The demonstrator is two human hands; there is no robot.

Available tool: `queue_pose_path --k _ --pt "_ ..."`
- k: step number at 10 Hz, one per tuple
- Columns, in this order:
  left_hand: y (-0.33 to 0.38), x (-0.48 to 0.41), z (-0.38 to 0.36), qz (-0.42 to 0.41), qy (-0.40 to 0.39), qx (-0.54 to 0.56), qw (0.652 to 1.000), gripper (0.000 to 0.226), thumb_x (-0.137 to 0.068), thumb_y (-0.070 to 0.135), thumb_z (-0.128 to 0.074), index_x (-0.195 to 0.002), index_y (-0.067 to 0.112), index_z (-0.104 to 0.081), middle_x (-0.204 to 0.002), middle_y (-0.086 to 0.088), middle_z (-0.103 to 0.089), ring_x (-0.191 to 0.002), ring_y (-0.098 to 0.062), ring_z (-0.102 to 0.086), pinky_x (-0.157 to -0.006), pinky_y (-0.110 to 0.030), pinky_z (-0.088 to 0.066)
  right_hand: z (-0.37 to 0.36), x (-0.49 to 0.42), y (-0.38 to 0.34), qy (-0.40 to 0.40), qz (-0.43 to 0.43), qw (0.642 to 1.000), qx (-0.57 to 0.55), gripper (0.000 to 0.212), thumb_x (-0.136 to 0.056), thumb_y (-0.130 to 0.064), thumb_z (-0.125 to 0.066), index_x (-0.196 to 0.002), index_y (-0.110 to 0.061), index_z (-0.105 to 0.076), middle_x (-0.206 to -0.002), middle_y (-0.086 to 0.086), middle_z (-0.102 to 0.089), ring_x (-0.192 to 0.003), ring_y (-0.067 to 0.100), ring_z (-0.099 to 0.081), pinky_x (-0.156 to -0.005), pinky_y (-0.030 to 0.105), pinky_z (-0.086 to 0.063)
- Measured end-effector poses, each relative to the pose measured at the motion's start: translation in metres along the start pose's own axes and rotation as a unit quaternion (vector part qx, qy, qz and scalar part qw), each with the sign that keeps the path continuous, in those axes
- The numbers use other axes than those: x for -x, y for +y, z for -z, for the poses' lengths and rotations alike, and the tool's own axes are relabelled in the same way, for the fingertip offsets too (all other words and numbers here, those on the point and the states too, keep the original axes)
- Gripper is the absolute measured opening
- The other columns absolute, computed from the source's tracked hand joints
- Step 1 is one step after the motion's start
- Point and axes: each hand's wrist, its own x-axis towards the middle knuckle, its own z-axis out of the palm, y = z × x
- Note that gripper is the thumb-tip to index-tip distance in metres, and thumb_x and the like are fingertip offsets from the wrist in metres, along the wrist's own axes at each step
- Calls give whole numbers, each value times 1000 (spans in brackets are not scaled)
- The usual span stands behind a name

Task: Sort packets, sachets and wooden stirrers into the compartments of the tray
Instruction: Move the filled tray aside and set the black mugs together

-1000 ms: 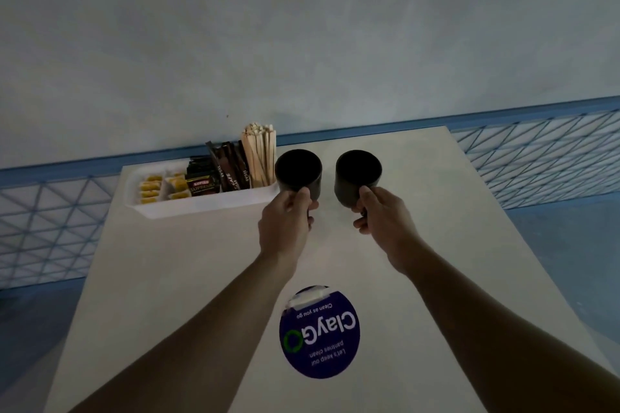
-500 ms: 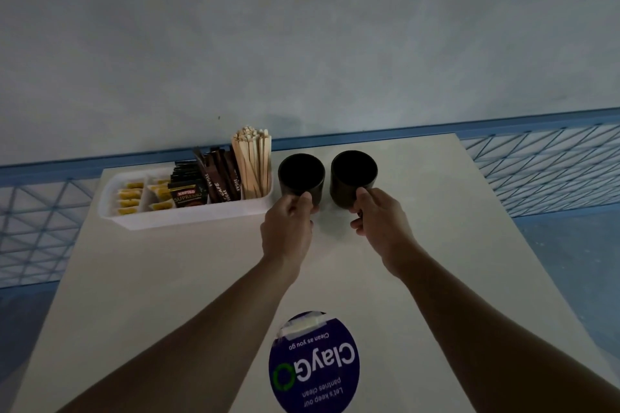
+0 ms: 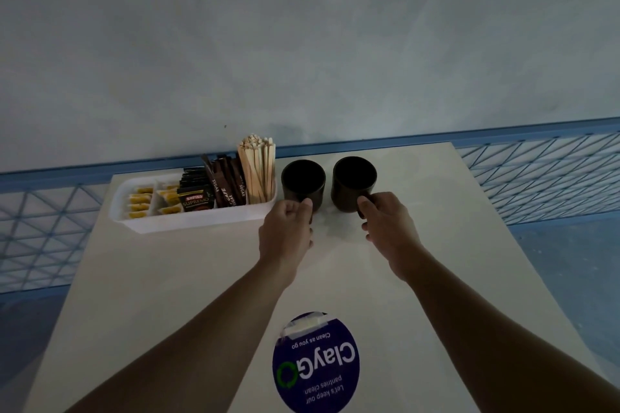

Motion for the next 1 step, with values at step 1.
queue_pose_path --k 1 --pt "2 9 9 -7 -2 -6 1000 19 -95 39 -58 -104 23 -56 -98 1 -66 -88 -19 -69 -79 -44 -61 7 6 -1 14 -7 1000 6 36 -92 -49 -57 -116 -23 -59 -108 1 -69 -96 22 -66 -82 44 -58"
